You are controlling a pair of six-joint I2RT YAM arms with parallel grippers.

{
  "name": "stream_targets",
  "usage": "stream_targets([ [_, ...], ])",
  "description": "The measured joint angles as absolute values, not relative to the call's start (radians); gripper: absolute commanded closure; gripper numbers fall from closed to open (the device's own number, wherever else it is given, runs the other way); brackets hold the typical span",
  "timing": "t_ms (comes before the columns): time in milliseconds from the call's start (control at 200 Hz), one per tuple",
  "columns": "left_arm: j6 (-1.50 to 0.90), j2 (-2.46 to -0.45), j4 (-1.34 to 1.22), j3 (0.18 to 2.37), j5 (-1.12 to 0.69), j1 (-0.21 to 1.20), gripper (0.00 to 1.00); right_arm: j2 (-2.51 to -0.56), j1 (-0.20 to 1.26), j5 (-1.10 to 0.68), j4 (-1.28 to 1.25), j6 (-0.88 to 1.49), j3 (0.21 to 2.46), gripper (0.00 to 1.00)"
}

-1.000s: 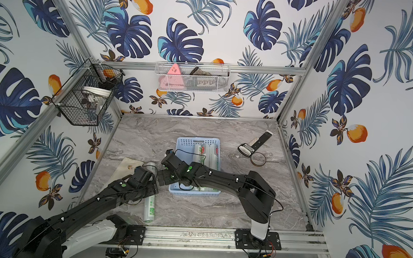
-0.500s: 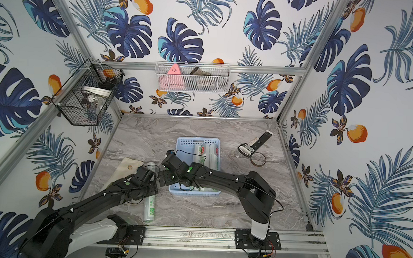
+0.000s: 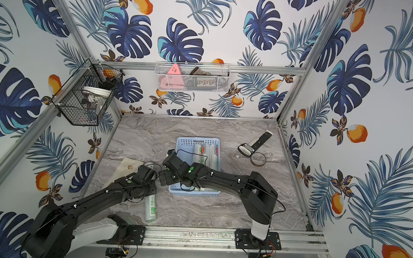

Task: Put the plastic wrap into the basket
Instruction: Pick up the plastic wrap from the center of the board.

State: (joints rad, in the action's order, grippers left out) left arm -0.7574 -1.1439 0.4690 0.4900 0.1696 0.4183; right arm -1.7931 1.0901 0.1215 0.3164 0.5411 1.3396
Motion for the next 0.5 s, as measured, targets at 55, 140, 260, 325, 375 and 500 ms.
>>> stream_targets([
  [55,-0.757,-1.145,0.472,0.492,0.172,0.418,0.63,-1.790,1.090,0.125,0.316,0.541,1.337,0.02],
  [140,-0.757,-1.137,0.487,0.498,0.175,0.418,0.69,-1.786,1.087,0.133,0.316,0.542,1.333,0.02],
  [260,-0.758,-1.069,0.502,0.511,0.183,0.418,0.70,-1.775,1.086,0.146,0.316,0.542,1.325,0.02],
  [325,-0.758,-1.016,0.512,0.518,0.184,0.418,0.71,-1.765,1.086,0.154,0.316,0.542,1.319,0.02],
  [375,-0.758,-0.981,0.527,0.530,0.184,0.418,0.71,-1.757,1.084,0.162,0.316,0.542,1.313,0.02],
  [500,-0.758,-0.928,0.559,0.575,0.180,0.418,0.70,-1.727,1.075,0.182,0.315,0.543,1.296,0.01],
])
